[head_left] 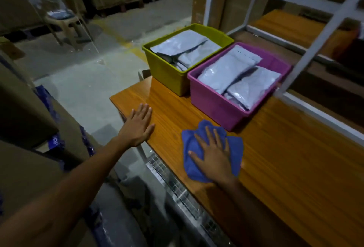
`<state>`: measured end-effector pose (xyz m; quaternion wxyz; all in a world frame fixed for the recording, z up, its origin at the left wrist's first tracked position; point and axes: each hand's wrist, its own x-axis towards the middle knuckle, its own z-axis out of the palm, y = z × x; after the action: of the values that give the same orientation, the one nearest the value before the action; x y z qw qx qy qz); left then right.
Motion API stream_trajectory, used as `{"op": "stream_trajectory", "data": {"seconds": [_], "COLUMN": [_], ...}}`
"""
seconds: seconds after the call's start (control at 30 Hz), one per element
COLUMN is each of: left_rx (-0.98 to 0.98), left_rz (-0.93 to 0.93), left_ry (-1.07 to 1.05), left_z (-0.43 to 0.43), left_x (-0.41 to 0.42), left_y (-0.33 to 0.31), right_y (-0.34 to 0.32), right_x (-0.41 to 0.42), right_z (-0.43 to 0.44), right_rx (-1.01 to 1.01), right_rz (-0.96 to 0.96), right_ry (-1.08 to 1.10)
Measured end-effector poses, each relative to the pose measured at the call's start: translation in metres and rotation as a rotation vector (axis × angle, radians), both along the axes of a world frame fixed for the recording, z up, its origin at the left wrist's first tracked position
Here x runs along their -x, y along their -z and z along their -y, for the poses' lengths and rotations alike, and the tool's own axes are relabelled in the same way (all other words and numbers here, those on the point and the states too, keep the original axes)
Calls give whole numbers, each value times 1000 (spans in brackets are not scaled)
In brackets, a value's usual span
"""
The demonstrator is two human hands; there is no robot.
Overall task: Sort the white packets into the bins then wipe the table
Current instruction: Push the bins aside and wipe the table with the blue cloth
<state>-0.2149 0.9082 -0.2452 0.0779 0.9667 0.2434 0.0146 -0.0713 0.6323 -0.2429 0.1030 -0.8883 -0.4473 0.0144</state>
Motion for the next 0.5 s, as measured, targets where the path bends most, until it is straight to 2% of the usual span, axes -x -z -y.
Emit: {"op": "stream_trajectory", "data": {"seconds": [0.07,0.2,0.27,0.5], "left_rx": [-9,15,19,17], "left_rz": [-9,-25,-35,-53], "left_ry": [41,81,129,297], "left_z": [29,85,119,266], "left_x": [-5,-8,-7,-9], "left_y": [-2,-8,-11,-13], "right_y": [-1,2,1,1], "right_x": [8,46,46,27], "right_z": [22,72,110,249], "right_rx": [-14,-35,-27,64], "right_rz": [-2,44,27,-22], "right_ry": [100,-68,-61,225]}}
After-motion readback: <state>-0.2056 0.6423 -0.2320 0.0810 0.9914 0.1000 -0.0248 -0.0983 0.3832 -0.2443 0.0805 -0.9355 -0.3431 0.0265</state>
